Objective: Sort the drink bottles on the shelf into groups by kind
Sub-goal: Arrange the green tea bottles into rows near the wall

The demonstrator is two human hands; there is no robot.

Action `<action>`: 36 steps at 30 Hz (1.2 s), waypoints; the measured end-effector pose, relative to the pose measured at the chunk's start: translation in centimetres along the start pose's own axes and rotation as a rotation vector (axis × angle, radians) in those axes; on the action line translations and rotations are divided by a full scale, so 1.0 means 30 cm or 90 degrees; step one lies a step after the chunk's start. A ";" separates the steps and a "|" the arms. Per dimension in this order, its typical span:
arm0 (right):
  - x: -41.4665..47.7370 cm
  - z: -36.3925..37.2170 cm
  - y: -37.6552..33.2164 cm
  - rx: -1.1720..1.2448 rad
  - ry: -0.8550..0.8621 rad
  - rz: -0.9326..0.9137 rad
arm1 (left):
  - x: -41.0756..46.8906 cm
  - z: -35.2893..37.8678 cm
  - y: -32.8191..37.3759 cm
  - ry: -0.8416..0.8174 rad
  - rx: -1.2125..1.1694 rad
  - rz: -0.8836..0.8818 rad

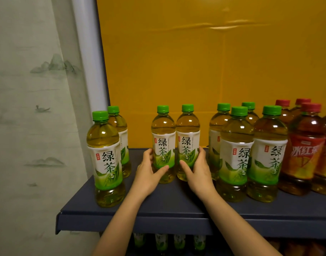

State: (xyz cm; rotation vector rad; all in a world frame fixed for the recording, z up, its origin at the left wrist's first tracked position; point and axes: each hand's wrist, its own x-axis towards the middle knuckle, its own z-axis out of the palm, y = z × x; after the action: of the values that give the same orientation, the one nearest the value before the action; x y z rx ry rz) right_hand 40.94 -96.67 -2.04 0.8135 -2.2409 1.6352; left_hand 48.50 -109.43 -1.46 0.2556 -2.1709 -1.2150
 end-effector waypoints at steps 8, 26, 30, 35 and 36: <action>0.000 -0.006 0.000 -0.024 0.053 0.006 | 0.020 0.037 0.005 -0.011 -0.016 0.019; -0.134 -0.032 -0.069 -0.020 -0.016 -0.035 | -0.244 -0.123 0.020 0.236 0.082 0.248; -0.216 0.013 -0.135 -0.016 0.001 -0.126 | -0.271 -0.204 -0.018 0.461 0.151 0.249; -0.178 0.118 -0.215 -0.001 -0.105 -0.150 | -0.223 -0.245 -0.080 0.374 0.139 0.034; -0.155 0.147 -0.220 -0.006 -0.132 -0.140 | -0.215 -0.253 -0.088 0.327 0.108 -0.003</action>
State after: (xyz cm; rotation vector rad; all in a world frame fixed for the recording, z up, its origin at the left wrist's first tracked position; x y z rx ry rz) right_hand 49.01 -100.85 -0.64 1.2300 -2.1949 1.4977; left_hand 57.84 -113.30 -3.55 0.5765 -1.8170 -0.8493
